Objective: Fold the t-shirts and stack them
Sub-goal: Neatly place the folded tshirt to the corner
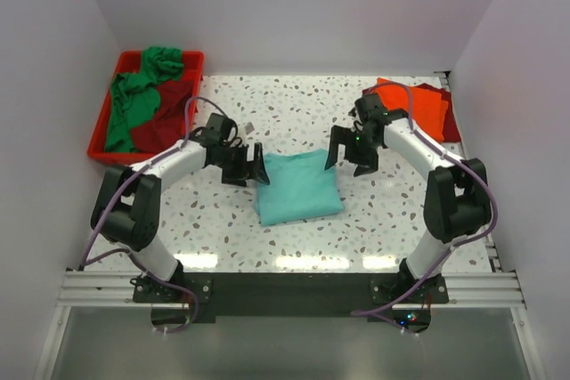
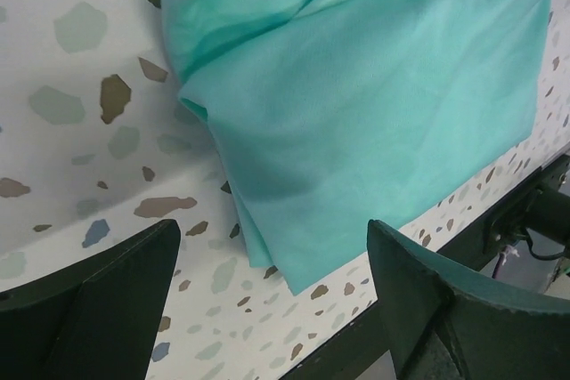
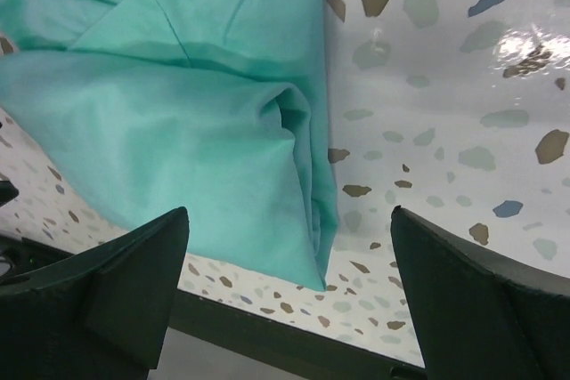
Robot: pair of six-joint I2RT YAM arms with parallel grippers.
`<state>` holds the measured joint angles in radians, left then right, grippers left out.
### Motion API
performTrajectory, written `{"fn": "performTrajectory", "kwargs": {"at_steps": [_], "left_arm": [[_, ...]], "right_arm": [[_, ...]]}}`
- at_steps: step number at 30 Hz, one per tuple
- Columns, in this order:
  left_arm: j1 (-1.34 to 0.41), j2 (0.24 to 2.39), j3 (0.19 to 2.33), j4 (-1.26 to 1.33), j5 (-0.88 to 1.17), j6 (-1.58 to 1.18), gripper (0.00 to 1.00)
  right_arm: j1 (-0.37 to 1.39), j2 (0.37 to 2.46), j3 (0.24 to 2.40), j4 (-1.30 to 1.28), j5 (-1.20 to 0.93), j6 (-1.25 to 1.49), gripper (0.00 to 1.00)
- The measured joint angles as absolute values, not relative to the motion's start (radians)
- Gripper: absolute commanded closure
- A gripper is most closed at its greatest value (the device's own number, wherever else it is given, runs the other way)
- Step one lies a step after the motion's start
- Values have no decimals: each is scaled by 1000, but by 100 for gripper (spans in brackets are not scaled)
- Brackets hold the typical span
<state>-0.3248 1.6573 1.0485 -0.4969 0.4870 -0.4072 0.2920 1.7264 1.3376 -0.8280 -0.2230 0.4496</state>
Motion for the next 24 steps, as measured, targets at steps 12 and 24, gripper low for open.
{"fn": "performTrajectory", "kwargs": {"at_steps": [12,24], "left_arm": [[-384,1657,942,-408,459,-445,26],[-390,1840,1112,-478,454,-345,53]], "right_arm": [[290,1715,1182,-686,-397,371,1],[287,1801,1137,-551,-456,369,1]]}}
